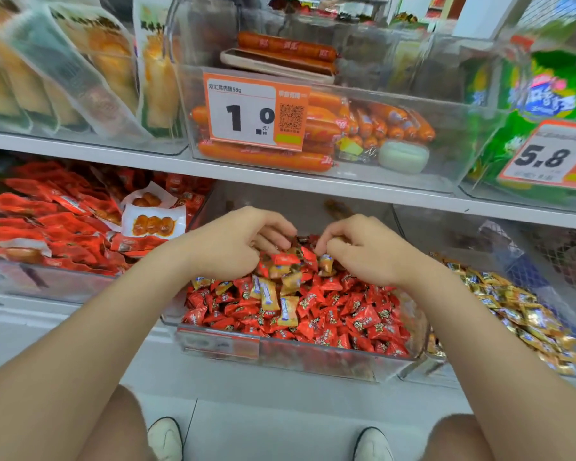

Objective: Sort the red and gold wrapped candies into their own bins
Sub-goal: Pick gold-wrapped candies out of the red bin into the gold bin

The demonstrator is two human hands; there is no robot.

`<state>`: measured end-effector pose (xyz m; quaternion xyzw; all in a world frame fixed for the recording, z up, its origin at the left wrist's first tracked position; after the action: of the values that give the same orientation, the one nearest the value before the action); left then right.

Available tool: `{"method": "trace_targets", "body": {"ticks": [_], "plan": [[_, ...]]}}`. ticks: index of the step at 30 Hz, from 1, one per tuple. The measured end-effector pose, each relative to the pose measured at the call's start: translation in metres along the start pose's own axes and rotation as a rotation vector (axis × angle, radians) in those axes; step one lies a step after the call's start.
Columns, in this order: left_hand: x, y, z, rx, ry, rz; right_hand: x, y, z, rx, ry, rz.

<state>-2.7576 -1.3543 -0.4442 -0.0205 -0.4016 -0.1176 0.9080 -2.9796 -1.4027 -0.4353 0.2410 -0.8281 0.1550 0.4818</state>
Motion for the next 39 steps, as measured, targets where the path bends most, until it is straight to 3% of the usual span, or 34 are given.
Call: {"method": "trace_targets", "body": {"ticks": [10, 15, 20, 22, 28, 34, 36, 39], "plan": [[-0.014, 0.026, 0.009, -0.058, -0.259, 0.025, 0.007, 0.019, 0.004, 0.018, -0.072, 0.2], [-0.015, 0.034, 0.004, -0.04, -0.296, 0.049, -0.003, 0.019, 0.002, 0.083, 0.004, 0.151], [-0.025, 0.028, -0.006, 0.03, -0.405, 0.029, -0.018, 0.012, 0.007, 0.139, 0.201, -0.021], [-0.028, 0.025, -0.007, 0.051, -0.445, 0.032, -0.017, 0.012, 0.008, 0.124, 0.151, -0.037], [-0.022, 0.029, -0.001, 0.027, -0.372, -0.003, 0.0, 0.018, 0.012, -0.005, -0.029, 0.162], [-0.021, 0.03, 0.001, 0.021, -0.251, -0.057, -0.013, 0.019, 0.002, 0.004, -0.473, 0.087], [-0.021, 0.03, 0.001, 0.004, -0.214, -0.074, -0.02, 0.018, -0.004, 0.024, -0.408, 0.07], [-0.019, 0.031, 0.004, 0.018, -0.187, -0.004, -0.022, 0.019, -0.016, 0.092, -0.098, 0.046]]}}
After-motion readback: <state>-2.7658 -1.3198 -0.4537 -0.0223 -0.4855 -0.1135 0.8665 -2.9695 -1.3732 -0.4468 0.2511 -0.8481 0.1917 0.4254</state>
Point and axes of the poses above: each hand's wrist, its own y-axis away from the middle knuckle, its own x-axis out of the back of the hand, z = x × y, the point moved 2 cm from there along -y, towards the middle knuckle, and after that the axes turned 1 degree about z, right-handed, at the moved point
